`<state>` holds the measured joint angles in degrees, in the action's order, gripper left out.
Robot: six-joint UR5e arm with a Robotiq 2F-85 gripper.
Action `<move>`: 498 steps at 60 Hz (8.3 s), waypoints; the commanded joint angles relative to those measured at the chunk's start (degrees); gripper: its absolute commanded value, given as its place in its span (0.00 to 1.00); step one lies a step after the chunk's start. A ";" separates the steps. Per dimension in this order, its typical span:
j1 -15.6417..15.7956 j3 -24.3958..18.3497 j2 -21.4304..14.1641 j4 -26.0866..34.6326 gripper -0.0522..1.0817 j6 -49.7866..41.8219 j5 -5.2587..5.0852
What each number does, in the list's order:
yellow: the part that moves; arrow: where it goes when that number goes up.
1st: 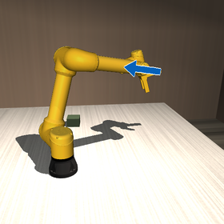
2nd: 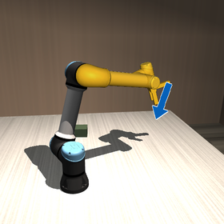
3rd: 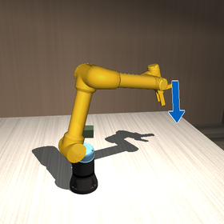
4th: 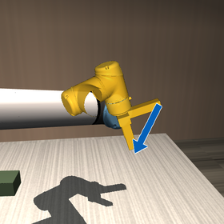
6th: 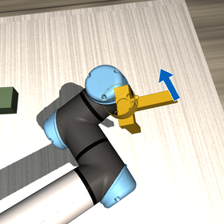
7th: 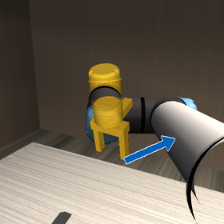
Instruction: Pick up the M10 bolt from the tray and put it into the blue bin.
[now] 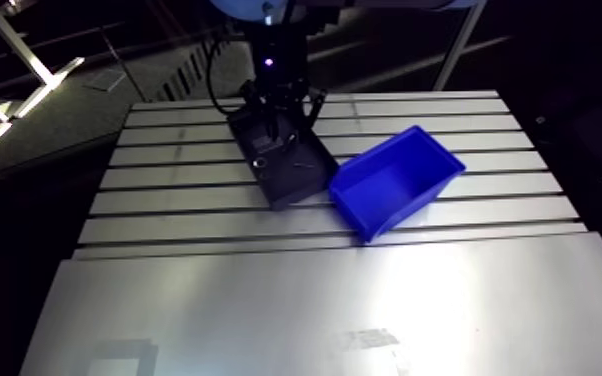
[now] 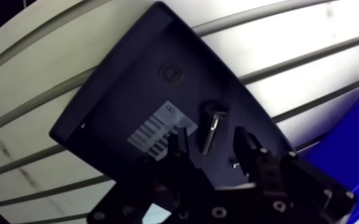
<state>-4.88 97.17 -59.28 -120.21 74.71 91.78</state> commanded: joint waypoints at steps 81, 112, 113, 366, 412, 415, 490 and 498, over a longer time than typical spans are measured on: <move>-0.30 0.78 0.45 -1.48 0.68 0.04 0.38; -0.30 0.94 0.45 -1.57 0.75 0.12 0.38; -0.30 0.96 0.45 -1.65 0.75 0.12 0.38; -18.59 11.40 -25.22 12.25 0.99 64.10 -0.59; -19.47 18.50 -21.05 -0.80 0.99 64.65 0.98; -19.54 18.95 -20.46 -1.51 0.99 64.64 1.23; -19.03 20.47 -13.97 -9.75 0.99 63.79 3.19; -18.94 20.55 -13.36 -9.82 0.99 63.77 3.19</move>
<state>-23.93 117.62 -73.24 -129.82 138.64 94.99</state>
